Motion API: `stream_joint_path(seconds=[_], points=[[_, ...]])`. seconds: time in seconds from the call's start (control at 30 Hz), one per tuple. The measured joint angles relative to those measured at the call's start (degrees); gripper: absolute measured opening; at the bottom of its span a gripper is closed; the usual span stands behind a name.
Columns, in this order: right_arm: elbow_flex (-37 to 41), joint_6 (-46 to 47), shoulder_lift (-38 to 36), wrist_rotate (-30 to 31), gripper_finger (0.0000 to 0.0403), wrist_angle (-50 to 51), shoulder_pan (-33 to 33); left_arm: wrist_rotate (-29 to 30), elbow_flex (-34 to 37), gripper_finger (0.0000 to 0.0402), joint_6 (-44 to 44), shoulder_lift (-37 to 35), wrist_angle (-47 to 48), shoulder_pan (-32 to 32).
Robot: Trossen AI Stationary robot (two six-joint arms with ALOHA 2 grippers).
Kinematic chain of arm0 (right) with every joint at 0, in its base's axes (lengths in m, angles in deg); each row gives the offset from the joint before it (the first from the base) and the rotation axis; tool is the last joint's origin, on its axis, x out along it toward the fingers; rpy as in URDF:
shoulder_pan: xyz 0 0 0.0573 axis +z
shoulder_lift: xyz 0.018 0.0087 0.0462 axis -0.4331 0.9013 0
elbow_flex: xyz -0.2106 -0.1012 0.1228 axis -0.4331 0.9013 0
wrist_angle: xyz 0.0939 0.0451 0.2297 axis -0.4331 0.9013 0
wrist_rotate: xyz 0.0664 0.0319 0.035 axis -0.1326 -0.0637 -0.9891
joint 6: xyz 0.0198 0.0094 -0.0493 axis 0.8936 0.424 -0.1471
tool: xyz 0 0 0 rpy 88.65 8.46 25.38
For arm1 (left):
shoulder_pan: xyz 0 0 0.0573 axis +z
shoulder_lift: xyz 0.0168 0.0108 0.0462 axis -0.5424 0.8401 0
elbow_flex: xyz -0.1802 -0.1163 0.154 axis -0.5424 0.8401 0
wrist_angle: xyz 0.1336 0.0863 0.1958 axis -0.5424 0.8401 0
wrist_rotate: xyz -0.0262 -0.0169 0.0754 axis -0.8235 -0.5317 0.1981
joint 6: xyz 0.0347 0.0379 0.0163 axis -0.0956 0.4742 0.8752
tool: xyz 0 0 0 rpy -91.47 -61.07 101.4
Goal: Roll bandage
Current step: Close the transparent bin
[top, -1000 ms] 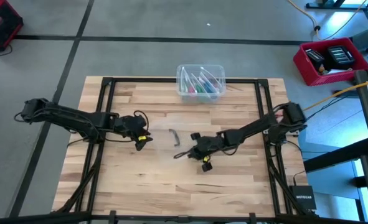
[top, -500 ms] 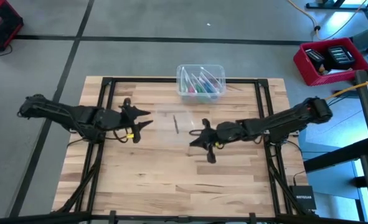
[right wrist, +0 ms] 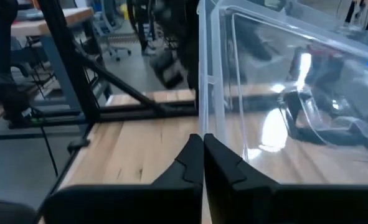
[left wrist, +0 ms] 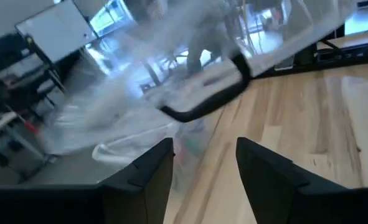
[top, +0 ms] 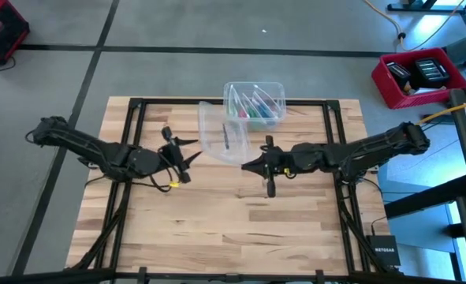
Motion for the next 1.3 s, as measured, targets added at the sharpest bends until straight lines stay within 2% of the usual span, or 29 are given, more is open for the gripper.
stream_joint_path(seconds=[0.17,0.33,0.67,0.83,1.03,1.3], points=[[-3.48,-0.65,0.00,0.16,0.0001,-0.16,0.00,-0.05,0.00,0.0169,8.17,7.42,-9.88,1.39],[-5.86,-1.38,0.00,0.50,0.0001,-0.25,0.02,0.05,0.09,0.0169,12.81,14.03,-17.77,3.91],[-6.28,-1.34,0.09,0.46,0.0001,-2.57,0.02,3.01,0.07,0.0169,31.15,20.34,-44.16,6.96],[-6.30,0.26,0.09,0.48,0.0001,-3.43,0.02,2.55,0.05,0.0169,31.50,20.78,-48.98,8.88],[-6.32,1.58,0.95,-0.01,0.0001,-5.85,0.02,-6.57,0.04,0.0169,30.74,20.78,-48.92,10.02],[-6.32,3.28,2.51,0.00,0.0001,-7.50,0.04,-5.32,0.02,0.0169,28.53,20.80,-51.87,11.04]])
